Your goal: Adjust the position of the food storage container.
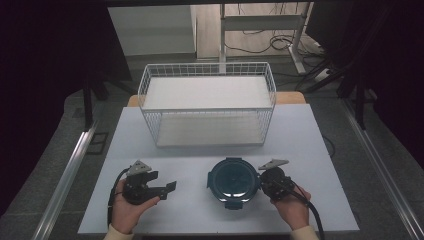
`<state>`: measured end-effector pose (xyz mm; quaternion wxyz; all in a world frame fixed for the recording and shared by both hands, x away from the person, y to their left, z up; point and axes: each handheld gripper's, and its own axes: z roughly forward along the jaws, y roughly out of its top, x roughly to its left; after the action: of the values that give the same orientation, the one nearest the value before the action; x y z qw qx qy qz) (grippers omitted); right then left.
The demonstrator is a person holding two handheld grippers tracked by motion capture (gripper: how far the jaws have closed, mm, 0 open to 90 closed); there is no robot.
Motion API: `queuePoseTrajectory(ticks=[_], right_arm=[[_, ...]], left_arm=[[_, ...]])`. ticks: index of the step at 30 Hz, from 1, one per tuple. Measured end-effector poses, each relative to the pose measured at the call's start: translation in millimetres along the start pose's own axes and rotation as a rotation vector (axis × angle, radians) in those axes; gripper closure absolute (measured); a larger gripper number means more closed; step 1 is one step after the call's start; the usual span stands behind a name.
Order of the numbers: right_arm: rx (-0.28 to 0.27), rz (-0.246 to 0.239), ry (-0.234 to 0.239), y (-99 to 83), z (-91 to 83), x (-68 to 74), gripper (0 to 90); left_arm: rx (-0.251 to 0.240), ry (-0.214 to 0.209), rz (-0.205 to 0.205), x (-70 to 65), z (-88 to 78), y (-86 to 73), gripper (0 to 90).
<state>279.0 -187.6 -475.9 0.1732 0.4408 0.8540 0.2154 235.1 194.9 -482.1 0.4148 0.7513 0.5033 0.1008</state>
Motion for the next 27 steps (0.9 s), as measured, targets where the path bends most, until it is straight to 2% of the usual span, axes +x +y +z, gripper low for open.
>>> queuePoseTrajectory(ticks=[5,10,13,15,17,20,21,22,23,24,25,26,27], right_arm=[[0.004,-0.034,0.025,10.1,7.6,11.2,89.9],[0.002,-0.05,0.037,15.4,12.7,16.2,89.9],[-0.013,-0.059,0.05,13.2,15.5,15.9,90.0],[-0.027,-0.044,0.085,11.0,14.8,12.5,90.0],[-0.031,-0.051,0.089,10.0,14.3,12.0,89.9],[-0.062,-0.054,0.082,7.3,7.4,9.7,89.9],[-0.078,-0.049,0.077,6.5,3.5,8.0,89.9],[-0.115,-0.029,0.073,4.1,-4.3,2.7,89.8],[-0.115,-0.029,0.073,4.1,-4.3,2.7,89.8],[-0.154,-0.004,0.087,0.2,-11.4,-3.9,89.6],[-0.154,-0.004,0.087,0.2,-11.4,-3.9,89.6],[-0.175,0.011,0.098,-2.3,-14.8,-7.3,87.2],[-0.198,0.027,0.112,-4.9,-17.6,-11.3,80.4]], left_arm=[[-0.009,0.002,0.001,-0.6,-1.6,0.1,18.8],[-0.011,0.011,0.008,-0.9,0.1,-0.6,18.0],[-0.017,0.01,0.018,-2.2,0.0,-0.4,17.6],[-0.027,0.01,0.018,-2.8,-1.0,-0.1,17.6],[-0.037,0.013,0.018,-2.7,-2.7,0.2,17.6],[-0.06,0.018,0.02,-1.7,-5.7,0.5,18.0],[-0.071,0.008,0.022,-1.4,-6.4,0.6,18.0],[-0.081,-0.011,0.021,-1.0,-6.8,0.6,18.3],[-0.088,-0.027,0.017,-1.0,-7.0,0.5,18.3],[-0.09,-0.032,0.021,-1.4,-7.0,0.5,18.7],[-0.089,-0.031,0.027,-2.2,-6.9,0.4,18.7],[-0.086,-0.032,0.035,-2.8,-6.6,0.6,18.8],[-0.079,-0.033,0.034,-3.7,-6.4,0.6,18.8]])
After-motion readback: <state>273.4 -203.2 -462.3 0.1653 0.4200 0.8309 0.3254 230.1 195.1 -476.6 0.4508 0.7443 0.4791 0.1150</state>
